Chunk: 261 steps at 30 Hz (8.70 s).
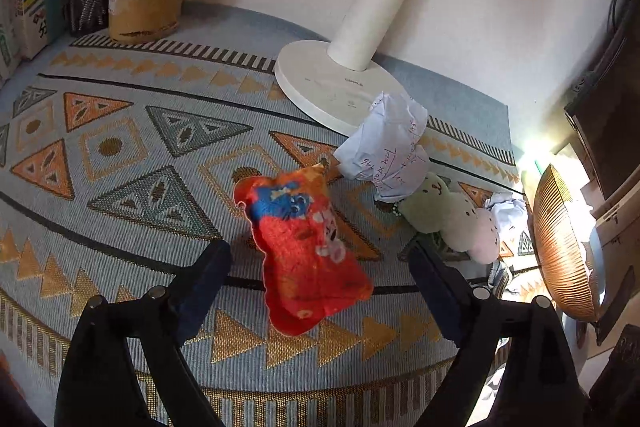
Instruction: Organize objects
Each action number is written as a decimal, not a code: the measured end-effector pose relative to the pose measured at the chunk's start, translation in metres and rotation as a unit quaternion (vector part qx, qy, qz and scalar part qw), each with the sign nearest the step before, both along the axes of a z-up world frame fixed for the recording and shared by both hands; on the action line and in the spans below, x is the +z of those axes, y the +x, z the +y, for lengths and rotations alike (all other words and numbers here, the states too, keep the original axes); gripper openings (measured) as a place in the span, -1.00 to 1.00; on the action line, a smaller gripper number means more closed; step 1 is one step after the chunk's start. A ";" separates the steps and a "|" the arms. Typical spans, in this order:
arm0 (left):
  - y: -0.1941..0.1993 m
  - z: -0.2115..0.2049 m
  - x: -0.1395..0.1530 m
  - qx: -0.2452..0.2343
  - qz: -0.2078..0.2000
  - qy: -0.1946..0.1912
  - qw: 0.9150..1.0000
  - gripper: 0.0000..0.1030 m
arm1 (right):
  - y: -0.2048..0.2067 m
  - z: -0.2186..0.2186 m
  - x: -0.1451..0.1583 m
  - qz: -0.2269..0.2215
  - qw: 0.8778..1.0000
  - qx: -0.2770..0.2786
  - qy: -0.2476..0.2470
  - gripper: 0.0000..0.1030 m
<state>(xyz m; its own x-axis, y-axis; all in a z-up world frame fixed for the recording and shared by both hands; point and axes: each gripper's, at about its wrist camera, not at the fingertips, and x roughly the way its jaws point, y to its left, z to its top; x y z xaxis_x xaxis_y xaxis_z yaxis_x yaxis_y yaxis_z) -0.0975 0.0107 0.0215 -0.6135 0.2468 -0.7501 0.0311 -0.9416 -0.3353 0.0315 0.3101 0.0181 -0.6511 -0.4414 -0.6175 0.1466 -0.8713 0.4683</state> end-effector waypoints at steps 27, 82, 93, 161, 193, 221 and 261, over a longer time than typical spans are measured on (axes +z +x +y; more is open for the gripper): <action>0.107 0.057 0.006 -0.117 0.048 -0.041 0.991 -0.38 | 0.000 -0.044 -0.009 -0.012 0.994 0.041 0.102 -0.05; 0.109 0.063 0.004 -0.119 0.058 -0.076 0.988 -0.35 | 0.021 -0.039 0.007 0.031 0.995 0.050 0.077 -0.11; 0.101 0.095 0.044 -0.187 0.071 -0.013 0.980 -0.36 | 0.046 0.029 0.045 0.078 0.997 -0.020 0.005 -0.11; 0.063 0.043 0.005 -0.120 0.036 -0.024 0.992 -0.33 | -0.031 -0.034 0.000 -0.061 0.974 -0.012 0.216 -0.27; 0.112 0.066 0.034 -0.184 0.074 -0.021 0.980 -0.34 | 0.056 0.010 0.031 -0.011 0.990 -0.063 0.126 -0.49; 0.074 0.087 0.002 -0.132 0.012 -0.101 0.986 0.21 | 0.054 0.029 0.006 -0.025 0.997 -0.054 0.043 -0.48; 0.124 0.051 0.113 -0.067 0.200 -0.047 0.976 0.65 | 0.026 -0.042 0.104 0.136 0.968 -0.087 0.193 1.00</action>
